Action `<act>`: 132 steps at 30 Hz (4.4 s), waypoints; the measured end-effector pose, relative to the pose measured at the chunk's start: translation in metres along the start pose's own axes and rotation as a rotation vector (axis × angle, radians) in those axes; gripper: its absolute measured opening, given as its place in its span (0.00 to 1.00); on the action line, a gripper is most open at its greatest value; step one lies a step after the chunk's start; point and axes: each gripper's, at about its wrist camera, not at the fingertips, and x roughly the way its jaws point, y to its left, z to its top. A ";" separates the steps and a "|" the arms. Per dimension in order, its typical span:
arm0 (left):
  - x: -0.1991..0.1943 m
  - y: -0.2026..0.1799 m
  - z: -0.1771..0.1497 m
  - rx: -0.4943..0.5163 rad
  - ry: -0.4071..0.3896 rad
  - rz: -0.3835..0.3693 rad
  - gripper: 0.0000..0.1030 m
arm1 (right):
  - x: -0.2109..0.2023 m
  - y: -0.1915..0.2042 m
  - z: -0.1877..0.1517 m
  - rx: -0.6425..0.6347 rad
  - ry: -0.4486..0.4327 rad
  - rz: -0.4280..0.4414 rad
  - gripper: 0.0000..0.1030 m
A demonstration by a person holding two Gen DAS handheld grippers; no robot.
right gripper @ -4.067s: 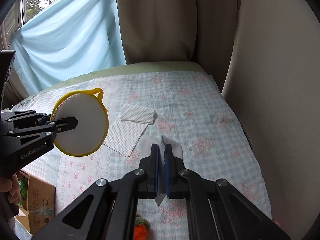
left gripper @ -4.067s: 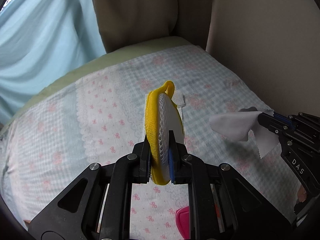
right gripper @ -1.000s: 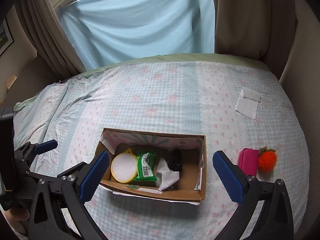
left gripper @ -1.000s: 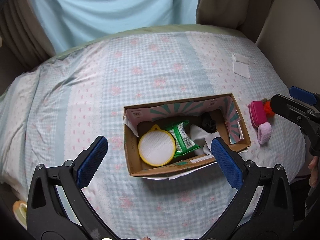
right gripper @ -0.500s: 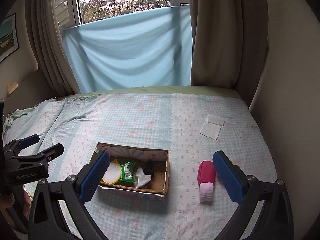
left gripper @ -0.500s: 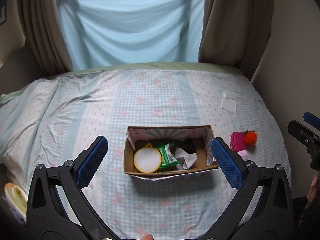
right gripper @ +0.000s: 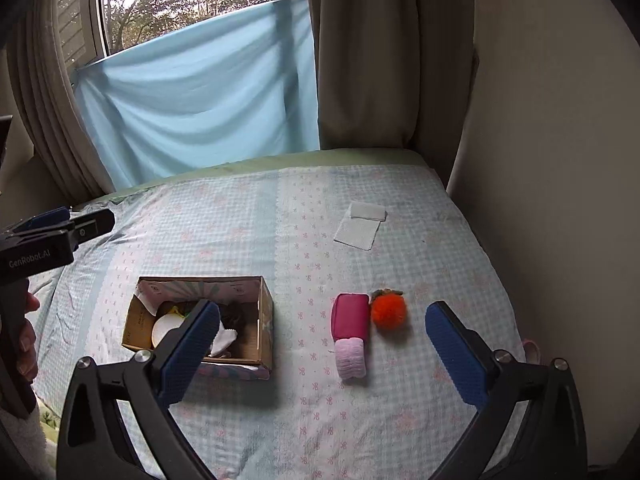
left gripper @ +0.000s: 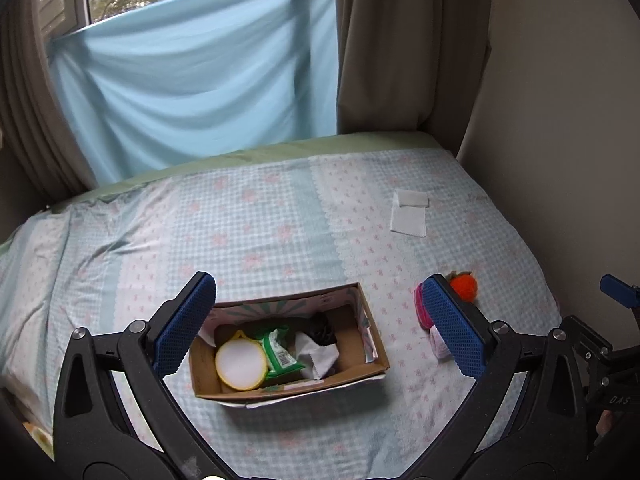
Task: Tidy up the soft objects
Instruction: 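Withdraw both tools from the box toward the white towel, then lower the left tool to the white towel while the right tool approaches the orange pompom, then grasp the white towel with the left tool while the right tool grasps the orange pompom, then carry the white towel and orange pompom over the cardboard box with both tools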
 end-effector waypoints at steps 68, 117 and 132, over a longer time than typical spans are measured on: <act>0.552 -0.267 0.044 0.436 0.237 -0.220 0.13 | 0.361 -0.167 -0.084 0.470 0.234 0.073 0.31; 0.127 -0.034 0.088 0.039 -0.006 -0.104 0.09 | 0.084 -0.026 0.067 0.125 -0.065 0.126 0.29; 0.048 0.140 -0.039 -0.151 0.083 0.064 0.09 | 0.094 0.138 0.044 -0.042 0.041 0.282 0.29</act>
